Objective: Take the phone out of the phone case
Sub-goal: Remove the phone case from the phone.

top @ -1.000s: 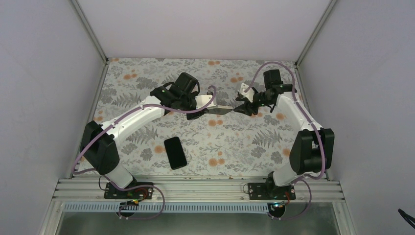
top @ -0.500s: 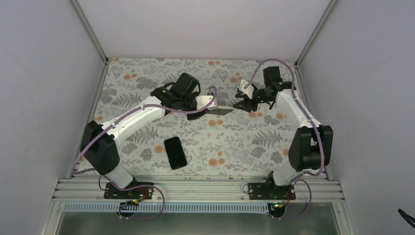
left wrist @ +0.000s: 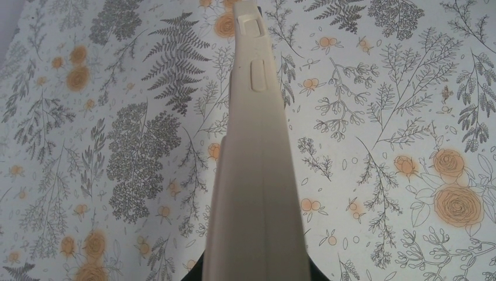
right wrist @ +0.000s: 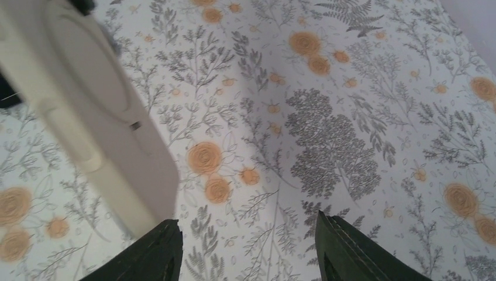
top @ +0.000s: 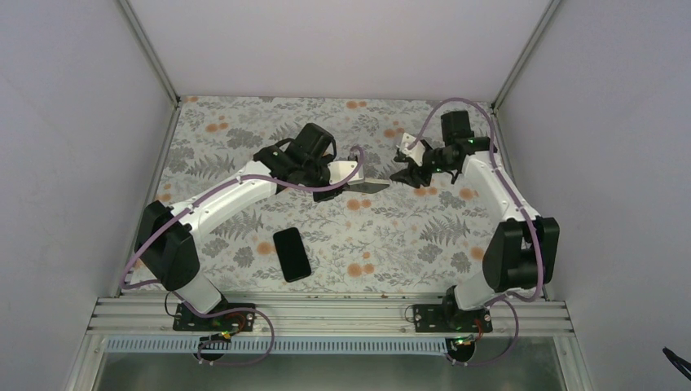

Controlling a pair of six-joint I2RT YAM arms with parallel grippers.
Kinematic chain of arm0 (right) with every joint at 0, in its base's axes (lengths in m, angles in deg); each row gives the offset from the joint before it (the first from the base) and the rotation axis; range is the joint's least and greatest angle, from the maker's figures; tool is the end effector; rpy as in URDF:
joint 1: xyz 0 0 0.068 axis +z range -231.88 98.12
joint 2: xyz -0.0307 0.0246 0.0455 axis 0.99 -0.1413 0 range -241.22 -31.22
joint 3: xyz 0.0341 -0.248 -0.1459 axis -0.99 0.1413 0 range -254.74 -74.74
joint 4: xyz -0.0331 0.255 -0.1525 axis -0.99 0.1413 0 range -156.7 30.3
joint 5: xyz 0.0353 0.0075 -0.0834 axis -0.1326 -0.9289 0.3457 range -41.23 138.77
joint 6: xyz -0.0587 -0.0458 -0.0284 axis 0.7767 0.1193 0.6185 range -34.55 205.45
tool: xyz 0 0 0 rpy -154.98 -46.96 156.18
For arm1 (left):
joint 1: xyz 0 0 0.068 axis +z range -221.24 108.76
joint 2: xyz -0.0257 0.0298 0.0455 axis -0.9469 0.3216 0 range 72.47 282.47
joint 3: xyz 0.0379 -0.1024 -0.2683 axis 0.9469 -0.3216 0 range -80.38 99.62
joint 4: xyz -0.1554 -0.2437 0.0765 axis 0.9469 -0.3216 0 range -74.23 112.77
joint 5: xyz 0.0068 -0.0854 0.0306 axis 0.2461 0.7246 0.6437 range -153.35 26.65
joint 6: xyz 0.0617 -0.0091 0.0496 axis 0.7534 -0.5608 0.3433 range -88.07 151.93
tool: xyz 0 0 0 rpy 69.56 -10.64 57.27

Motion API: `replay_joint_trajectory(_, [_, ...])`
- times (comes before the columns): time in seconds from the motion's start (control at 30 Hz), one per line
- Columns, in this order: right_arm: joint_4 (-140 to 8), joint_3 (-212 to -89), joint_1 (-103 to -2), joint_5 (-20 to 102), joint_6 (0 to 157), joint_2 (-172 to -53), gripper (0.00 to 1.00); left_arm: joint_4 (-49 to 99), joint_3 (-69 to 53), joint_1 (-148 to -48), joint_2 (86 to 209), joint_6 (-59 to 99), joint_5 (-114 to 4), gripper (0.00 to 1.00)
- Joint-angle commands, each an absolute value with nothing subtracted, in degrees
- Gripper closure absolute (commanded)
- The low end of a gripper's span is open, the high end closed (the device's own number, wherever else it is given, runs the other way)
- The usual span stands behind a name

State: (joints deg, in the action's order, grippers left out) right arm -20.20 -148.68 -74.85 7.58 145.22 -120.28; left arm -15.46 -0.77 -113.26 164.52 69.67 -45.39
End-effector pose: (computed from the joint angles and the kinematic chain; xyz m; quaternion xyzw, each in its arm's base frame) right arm 0.3572 0.0896 0.2681 -0.5715 0.7102 0.2036 0.3571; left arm 0.2898 -0.2897 0.2842 0.6367 0.6801 -0.1593 0.3266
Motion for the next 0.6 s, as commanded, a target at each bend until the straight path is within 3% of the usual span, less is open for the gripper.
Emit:
replay_joint_trajectory(0.0, [-15.0,-146.1,-75.1,7.8,148.5,-116.3,0.41,-11.7,0.1,-113.5,163.4,69.9,-45.0,0.98])
replay_joint_trajectory(0.57, [-19.2,-145.9,-74.8,6.3,146.0,-118.4,0.42,-12.4,1.2,-113.5,164.1,69.7,-44.3,0.98])
